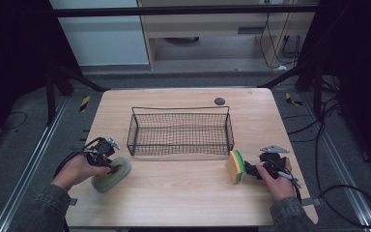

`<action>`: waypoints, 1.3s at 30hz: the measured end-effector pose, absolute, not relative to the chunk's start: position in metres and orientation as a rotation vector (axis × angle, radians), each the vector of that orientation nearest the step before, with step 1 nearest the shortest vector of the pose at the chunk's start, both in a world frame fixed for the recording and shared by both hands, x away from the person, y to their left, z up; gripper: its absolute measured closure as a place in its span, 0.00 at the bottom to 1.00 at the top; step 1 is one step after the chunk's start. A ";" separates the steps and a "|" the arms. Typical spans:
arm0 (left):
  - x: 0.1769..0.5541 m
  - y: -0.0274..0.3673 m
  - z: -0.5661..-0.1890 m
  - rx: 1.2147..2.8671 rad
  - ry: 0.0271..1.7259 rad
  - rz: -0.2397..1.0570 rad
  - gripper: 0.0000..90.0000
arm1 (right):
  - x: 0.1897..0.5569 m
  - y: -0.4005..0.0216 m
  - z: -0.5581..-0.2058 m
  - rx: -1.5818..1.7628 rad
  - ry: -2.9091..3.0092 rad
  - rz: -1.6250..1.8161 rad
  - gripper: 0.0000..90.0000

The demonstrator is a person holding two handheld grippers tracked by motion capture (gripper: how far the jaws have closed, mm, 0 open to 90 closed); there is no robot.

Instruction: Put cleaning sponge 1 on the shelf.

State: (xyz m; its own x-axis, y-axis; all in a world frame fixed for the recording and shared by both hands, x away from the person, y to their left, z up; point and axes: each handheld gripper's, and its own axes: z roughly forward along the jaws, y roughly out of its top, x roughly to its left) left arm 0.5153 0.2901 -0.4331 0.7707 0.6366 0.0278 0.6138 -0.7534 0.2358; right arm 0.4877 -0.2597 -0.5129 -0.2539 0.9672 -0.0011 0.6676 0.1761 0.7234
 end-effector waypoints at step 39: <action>0.467 0.269 -0.379 2.654 0.680 0.661 0.78 | 0.488 -0.260 -0.513 1.536 1.992 0.852 0.00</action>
State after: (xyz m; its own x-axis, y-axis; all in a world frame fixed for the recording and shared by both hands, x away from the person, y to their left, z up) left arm 0.4668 0.2689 -0.3785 0.7794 0.5173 0.3534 0.3681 -0.8347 0.4097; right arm 0.4877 -0.2597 -0.5129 -0.2542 0.9672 -0.0007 0.6678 0.1761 0.7232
